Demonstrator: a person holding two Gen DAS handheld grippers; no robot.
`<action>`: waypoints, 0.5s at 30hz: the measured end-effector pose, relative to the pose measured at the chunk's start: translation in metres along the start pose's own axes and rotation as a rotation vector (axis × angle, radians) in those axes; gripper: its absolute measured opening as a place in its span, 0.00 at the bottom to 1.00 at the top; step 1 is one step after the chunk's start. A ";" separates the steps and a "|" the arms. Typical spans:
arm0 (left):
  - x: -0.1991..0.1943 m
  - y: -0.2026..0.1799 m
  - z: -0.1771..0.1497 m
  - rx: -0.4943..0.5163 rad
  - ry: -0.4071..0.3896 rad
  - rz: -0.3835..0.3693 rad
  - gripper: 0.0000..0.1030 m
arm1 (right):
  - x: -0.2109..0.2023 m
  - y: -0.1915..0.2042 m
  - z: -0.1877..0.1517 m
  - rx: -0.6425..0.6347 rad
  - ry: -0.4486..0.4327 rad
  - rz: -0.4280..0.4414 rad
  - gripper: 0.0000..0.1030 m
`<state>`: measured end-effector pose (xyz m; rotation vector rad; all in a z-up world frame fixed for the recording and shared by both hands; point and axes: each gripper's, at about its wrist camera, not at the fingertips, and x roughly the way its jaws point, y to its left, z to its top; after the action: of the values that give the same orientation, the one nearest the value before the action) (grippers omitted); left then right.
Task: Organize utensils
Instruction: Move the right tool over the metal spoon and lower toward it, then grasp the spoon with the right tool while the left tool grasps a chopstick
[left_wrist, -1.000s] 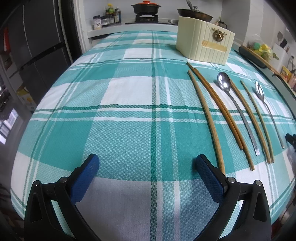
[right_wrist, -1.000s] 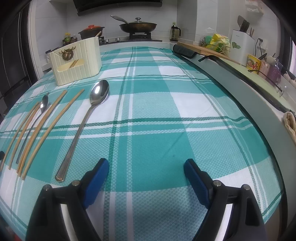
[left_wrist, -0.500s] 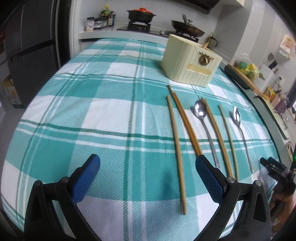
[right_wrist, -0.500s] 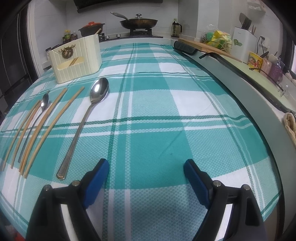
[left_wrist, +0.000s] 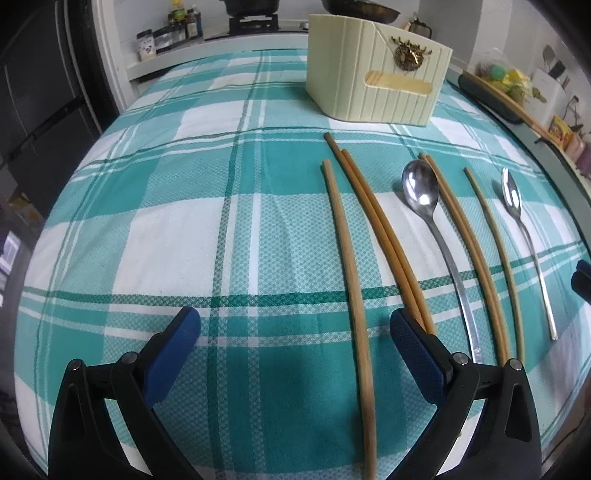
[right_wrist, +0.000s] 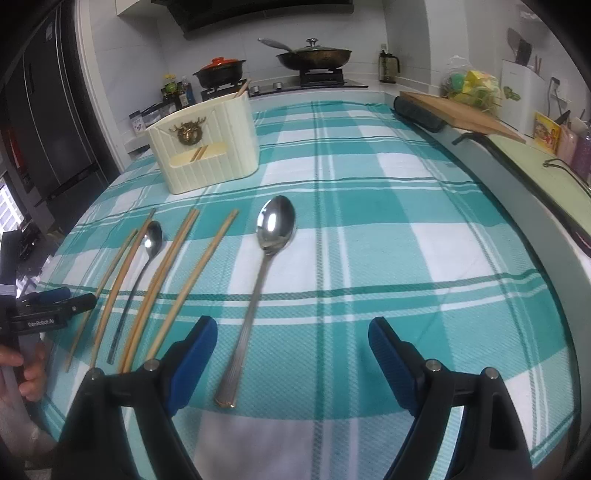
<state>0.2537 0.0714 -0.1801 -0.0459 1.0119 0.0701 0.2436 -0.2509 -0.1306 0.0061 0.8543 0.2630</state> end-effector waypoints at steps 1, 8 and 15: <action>0.002 -0.001 0.001 0.008 0.003 0.010 0.99 | 0.005 0.006 0.002 -0.010 0.011 0.012 0.84; 0.009 0.003 0.011 0.012 0.017 0.024 1.00 | 0.036 0.031 0.008 -0.077 0.064 0.006 0.84; 0.015 0.013 0.023 0.029 0.037 0.051 1.00 | 0.045 0.028 0.008 -0.089 0.091 -0.030 0.84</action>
<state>0.2803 0.0869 -0.1808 0.0048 1.0514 0.1018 0.2714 -0.2124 -0.1554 -0.1026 0.9318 0.2747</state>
